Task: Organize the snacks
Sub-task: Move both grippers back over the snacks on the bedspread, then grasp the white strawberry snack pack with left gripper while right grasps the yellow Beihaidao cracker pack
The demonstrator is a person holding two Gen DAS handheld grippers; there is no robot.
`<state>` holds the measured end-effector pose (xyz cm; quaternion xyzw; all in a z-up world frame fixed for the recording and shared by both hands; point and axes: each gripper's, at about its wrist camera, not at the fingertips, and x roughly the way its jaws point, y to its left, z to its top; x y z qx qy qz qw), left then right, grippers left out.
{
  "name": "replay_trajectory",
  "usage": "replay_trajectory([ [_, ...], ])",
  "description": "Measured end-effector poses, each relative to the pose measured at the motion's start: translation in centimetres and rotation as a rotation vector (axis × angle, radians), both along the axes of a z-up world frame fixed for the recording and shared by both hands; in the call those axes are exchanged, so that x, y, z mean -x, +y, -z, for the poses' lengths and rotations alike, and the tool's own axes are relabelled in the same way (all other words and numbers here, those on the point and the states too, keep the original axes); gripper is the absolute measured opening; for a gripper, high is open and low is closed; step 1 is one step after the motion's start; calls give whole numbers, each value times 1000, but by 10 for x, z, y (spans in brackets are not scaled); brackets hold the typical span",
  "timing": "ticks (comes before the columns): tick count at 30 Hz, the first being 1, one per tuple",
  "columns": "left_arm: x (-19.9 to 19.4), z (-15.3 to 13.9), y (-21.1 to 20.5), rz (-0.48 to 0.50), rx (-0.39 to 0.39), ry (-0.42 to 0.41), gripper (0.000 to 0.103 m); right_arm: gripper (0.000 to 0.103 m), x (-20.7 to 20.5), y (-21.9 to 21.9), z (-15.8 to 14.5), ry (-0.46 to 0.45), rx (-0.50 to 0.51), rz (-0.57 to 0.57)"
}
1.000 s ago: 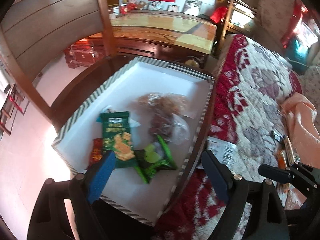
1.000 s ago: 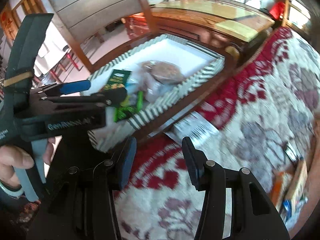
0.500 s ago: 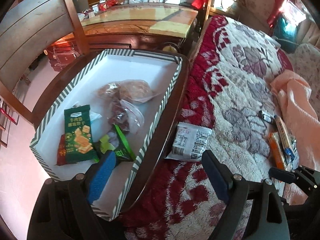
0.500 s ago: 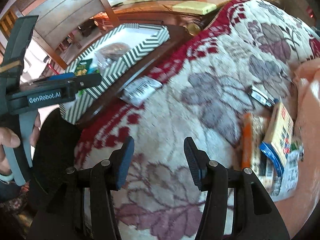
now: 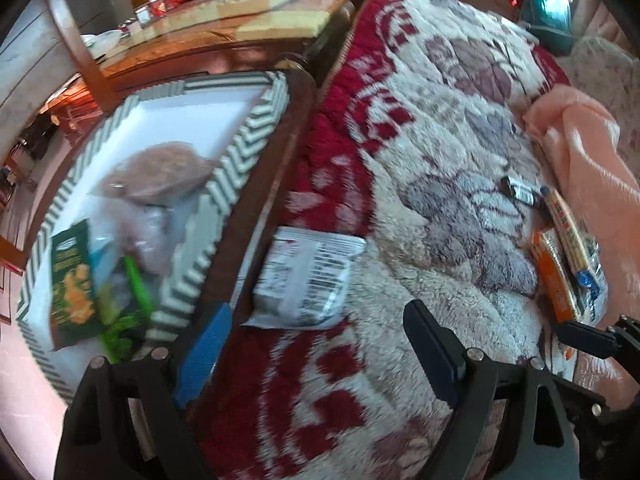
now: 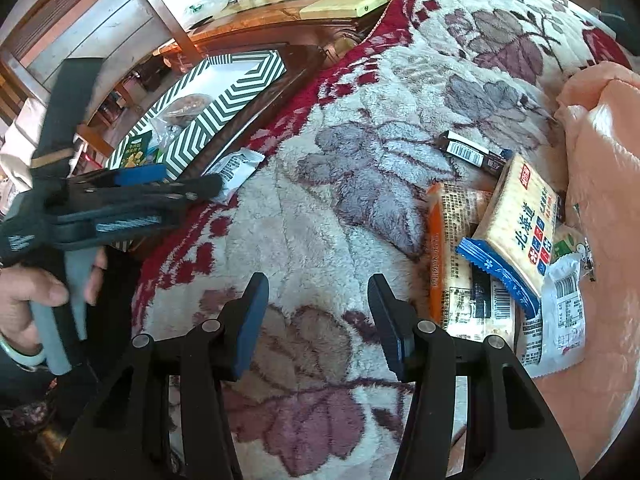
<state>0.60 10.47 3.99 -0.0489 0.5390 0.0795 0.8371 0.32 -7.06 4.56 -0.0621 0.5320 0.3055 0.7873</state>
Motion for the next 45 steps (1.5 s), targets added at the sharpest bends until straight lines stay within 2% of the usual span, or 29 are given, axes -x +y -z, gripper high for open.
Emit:
replay_trajectory([
  [8,-13,23,-13,7,11,56,91,51,-6,-9,5,18,2,22],
  [12,-18,23,-15,-1,61,54,94,52,-9,-13,7,23,3,40],
  [19,-23,17,-26,64,128,41,97,52,-10,-17,5,19,1,49],
  [25,-28,21,-19,31,86,45,97,52,-9,-16,7,31,9,42],
  [30,-38,23,-23,37,88,40,98,52,-7,-14,10,40,15,34],
  [33,-37,19,-36,74,109,29,98,52,-7,-14,9,34,17,34],
  [38,-28,5,-76,223,174,9,98,51,-10,-23,0,21,23,46],
  [42,-25,-9,-78,223,216,-6,97,53,-11,-36,-14,-5,39,59],
  [45,-24,-20,-62,178,192,-30,98,56,-13,-43,-19,-17,18,85],
])
